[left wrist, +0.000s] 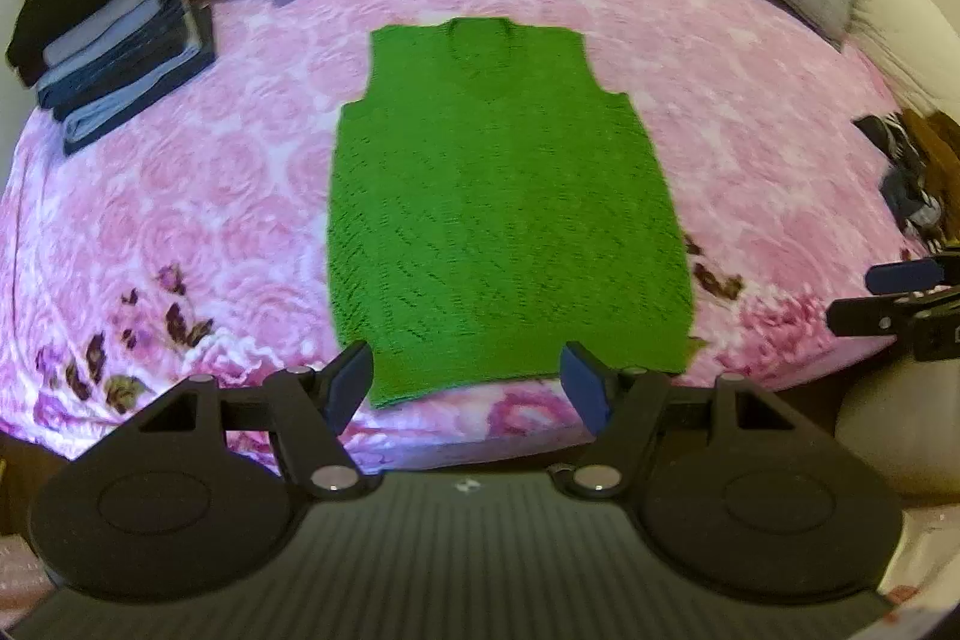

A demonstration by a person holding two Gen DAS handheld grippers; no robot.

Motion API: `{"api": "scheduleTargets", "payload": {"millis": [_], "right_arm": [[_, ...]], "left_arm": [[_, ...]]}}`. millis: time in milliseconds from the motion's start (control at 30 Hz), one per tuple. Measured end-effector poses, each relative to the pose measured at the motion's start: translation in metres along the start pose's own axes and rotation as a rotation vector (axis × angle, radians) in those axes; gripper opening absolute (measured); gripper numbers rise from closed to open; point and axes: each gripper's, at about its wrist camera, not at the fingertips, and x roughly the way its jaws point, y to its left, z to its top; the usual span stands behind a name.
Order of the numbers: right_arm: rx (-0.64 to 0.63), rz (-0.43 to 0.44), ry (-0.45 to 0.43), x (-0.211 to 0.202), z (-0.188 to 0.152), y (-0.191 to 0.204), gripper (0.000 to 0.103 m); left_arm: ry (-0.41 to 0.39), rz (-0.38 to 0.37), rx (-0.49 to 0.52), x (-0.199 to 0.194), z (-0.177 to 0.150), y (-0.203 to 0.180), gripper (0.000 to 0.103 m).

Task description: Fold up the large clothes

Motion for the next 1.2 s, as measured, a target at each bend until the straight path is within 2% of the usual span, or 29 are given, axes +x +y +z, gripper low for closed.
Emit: {"api": "scheduleTargets", "payload": {"millis": [200,300,433,567,667,833,933,1033,1200], "right_arm": [[-0.006,0.026,0.044,0.032,0.017,-0.024,0.066],[-0.019,0.003,0.063,0.051,0.029,-0.032,0.066],[-0.018,-0.006,0.067,0.073,0.043,-0.043,0.066],[-0.013,-0.028,0.059,0.099,0.057,-0.058,0.065],[0.017,-0.063,0.068,0.118,0.071,-0.071,0.065],[0.019,-0.064,0.037,0.146,0.110,-0.089,0.063],[-0.019,-0.060,-0.002,0.174,0.145,-0.103,0.060],[-0.057,-0.054,-0.035,0.213,0.184,-0.123,0.057],[-0.161,-0.043,-0.090,0.280,0.256,-0.160,0.055]], "left_arm": [[0.028,0.053,-0.073,0.026,0.003,0.028,0.065],[0.037,0.058,-0.079,0.042,0.009,0.044,0.065],[0.057,0.029,-0.078,0.073,0.026,0.061,0.065],[0.044,-0.008,-0.025,0.116,0.057,0.070,0.065],[0.065,-0.030,0.012,0.157,0.092,0.076,0.065],[0.003,-0.081,0.139,0.217,0.161,0.089,0.065],[-0.031,-0.119,0.201,0.261,0.208,0.100,0.061],[-0.074,-0.155,0.288,0.305,0.255,0.107,0.052],[-0.141,-0.211,0.468,0.374,0.324,0.108,0.051]]}}
